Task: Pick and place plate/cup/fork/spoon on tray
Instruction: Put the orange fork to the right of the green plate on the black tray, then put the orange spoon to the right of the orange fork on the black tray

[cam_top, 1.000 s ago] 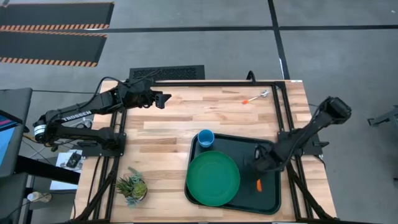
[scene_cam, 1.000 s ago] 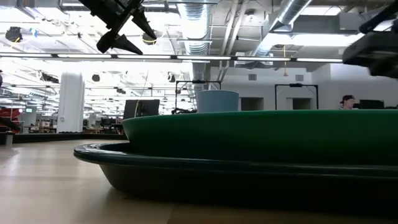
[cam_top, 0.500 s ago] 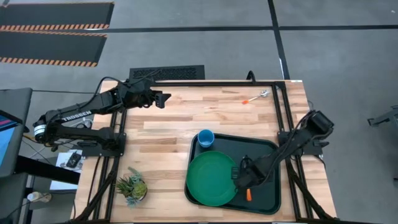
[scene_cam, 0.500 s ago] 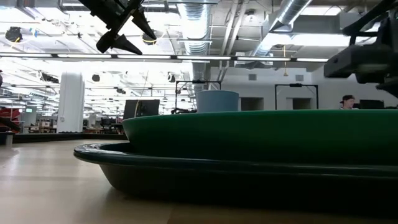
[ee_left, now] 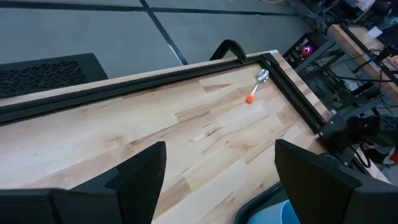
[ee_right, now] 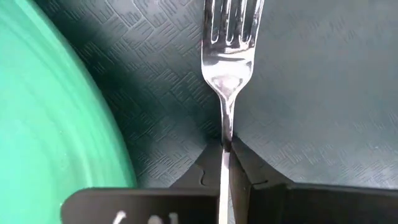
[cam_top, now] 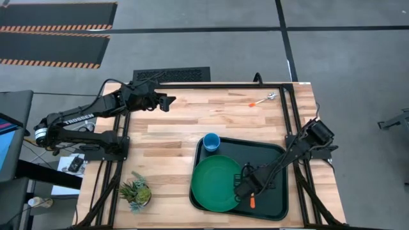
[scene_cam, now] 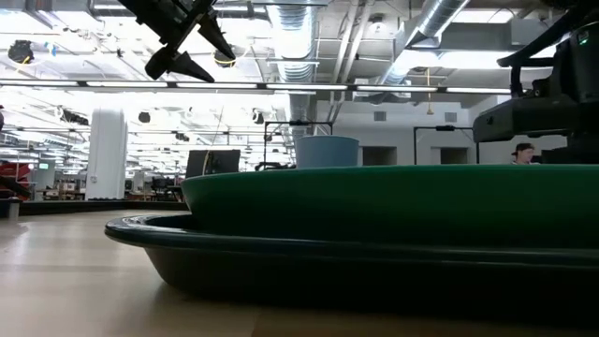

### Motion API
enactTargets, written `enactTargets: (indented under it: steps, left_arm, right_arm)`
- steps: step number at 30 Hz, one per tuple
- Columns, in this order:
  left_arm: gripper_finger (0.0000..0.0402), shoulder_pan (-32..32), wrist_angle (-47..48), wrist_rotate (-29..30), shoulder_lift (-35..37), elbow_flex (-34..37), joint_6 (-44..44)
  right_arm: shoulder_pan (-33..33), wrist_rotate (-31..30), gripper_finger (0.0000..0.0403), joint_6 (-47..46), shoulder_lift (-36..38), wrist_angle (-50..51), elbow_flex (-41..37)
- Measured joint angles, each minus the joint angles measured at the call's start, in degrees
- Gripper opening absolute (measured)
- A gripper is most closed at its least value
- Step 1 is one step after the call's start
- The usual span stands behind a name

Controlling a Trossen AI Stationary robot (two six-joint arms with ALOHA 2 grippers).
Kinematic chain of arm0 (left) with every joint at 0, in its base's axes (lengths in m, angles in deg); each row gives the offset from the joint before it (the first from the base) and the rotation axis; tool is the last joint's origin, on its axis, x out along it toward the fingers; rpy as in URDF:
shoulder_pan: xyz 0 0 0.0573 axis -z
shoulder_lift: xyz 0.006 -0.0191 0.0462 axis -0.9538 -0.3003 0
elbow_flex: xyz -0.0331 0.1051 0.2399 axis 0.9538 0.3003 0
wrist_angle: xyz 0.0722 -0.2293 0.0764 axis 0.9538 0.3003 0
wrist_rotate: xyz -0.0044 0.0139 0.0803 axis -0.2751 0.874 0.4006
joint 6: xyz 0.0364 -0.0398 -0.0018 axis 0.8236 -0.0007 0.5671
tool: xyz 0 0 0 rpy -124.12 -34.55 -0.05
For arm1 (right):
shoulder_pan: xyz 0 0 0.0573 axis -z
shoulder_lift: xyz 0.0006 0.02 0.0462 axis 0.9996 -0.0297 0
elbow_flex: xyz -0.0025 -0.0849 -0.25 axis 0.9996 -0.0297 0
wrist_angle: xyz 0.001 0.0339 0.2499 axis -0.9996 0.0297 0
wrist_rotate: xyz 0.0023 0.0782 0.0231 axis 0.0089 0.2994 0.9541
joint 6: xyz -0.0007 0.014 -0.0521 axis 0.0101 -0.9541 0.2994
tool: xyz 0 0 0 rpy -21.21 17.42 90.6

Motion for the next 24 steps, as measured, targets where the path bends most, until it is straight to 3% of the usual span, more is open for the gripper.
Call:
enactTargets:
  steps: [16,19,24]
  left_arm:
    - [0.0284,0.0,-0.1,0.3,0.0,0.0,-0.1]
    - [0.0284,0.0,-0.1,0.3,0.0,0.0,-0.5]
    - [0.0284,0.0,-0.1,0.4,0.0,0.0,-0.6]
  right_arm:
    - [-0.6,0.7,0.013,0.4,1.1,-1.0,-0.2]
    - [-0.6,0.0,0.0141,0.5,4.9,2.7,0.0]
    - [-0.1,-3.8,0.014,1.4,14.0,17.4,0.0]
